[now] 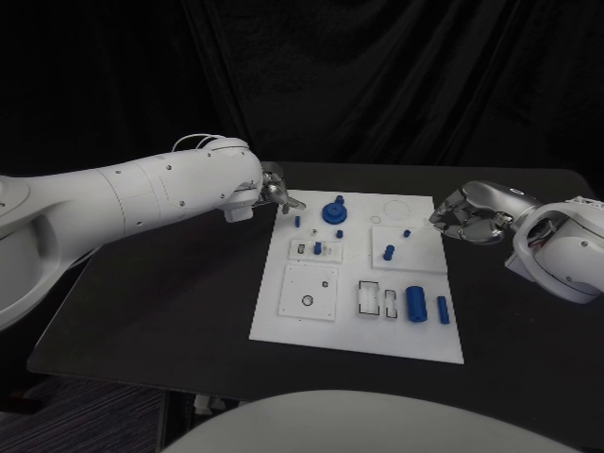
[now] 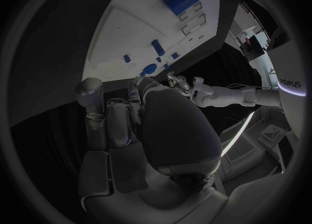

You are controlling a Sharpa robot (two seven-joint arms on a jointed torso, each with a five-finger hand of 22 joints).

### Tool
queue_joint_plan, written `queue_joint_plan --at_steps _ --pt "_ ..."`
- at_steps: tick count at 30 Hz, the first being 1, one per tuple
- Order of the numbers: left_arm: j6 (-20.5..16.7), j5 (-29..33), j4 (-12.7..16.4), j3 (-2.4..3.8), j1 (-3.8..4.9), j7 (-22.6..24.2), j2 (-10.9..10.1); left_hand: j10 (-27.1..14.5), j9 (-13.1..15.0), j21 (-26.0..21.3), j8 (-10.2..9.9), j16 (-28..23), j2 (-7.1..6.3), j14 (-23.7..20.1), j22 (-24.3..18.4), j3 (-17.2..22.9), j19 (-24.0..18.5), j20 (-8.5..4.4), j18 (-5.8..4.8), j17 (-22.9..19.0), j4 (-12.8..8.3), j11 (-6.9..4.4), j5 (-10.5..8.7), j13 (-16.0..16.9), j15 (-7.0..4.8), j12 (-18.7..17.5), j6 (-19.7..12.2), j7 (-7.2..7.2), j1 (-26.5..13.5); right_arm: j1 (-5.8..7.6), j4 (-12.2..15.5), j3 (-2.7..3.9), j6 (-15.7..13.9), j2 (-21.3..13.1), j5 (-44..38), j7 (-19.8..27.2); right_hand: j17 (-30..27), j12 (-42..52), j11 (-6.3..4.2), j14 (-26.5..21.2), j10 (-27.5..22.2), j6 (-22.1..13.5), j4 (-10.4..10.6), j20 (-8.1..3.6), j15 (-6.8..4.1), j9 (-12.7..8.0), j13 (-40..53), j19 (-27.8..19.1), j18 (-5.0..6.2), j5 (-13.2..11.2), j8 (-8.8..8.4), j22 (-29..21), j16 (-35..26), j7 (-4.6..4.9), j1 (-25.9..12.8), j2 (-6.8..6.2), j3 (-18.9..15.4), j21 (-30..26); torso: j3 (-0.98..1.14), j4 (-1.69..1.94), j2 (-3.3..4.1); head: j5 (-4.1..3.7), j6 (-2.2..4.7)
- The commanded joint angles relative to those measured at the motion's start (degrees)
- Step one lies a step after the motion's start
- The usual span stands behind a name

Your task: Assemble the parts on the task board

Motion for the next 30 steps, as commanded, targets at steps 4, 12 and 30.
queue_joint_plan --at_steps 4,12,30 --pt "1.09 -0.23 -1.03 -0.05 0.06 1.31 0.87 5.96 -0.36 -0.2 -0.81 0.15 0.81 5.85 15.09 -0.4 5.92 0.53 -0.8 15.09 -0.26 0.5 0.94 15.0 0.42 -0.02 -0.62 0.29 0.65 -0.17 -0.08 0.04 -0.21 0.11 0.15 0.3 1.53 0.25 -0.06 0.31 0.19 0.46 -0.03 -0.04 -0.07 0.07 1.59 0.38 -0.59 0.37 0.34 5.94 0.22 -0.06 -0.33 0.06 0.27 0.31 0.04 0.04 -0.02 -0.5 0.01" --pt "1.5 -0.23 -2.14 -0.09 -0.03 1.51 1.58 5.96 -0.49 -0.2 -1.05 0.15 0.98 5.85 15.09 -0.42 5.92 0.64 -0.8 15.09 -0.4 0.63 1.51 15.0 0.53 -0.02 -0.89 0.42 1.01 -0.19 -0.11 0.04 -1.1 0.17 0.7 1.23 1.54 0.23 -0.08 0.32 0.16 0.49 -0.13 -0.06 -0.09 0.09 1.55 0.39 -0.58 0.49 0.35 5.93 0.24 -0.09 -0.24 0.1 0.35 0.3 0.03 -0.01 0.0 -0.73 0.01" --pt "3.08 -0.23 -3.65 -0.1 -0.32 1.79 2.91 5.96 -0.57 -0.2 -1.31 0.15 1.34 5.85 15.09 0.15 5.92 0.83 -0.8 15.09 -1.73 0.68 2.77 15.0 0.65 -0.02 -1.17 0.39 3.11 -0.21 -0.2 0.04 -3.91 0.29 1.72 4.25 1.74 0.23 -0.14 0.43 0.11 0.68 -0.64 -0.16 -0.16 0.2 1.52 0.59 -0.65 1.69 0.41 6.01 0.49 -0.11 0.17 0.14 0.8 0.76 0.03 0.0 0.02 -1.07 0.01"
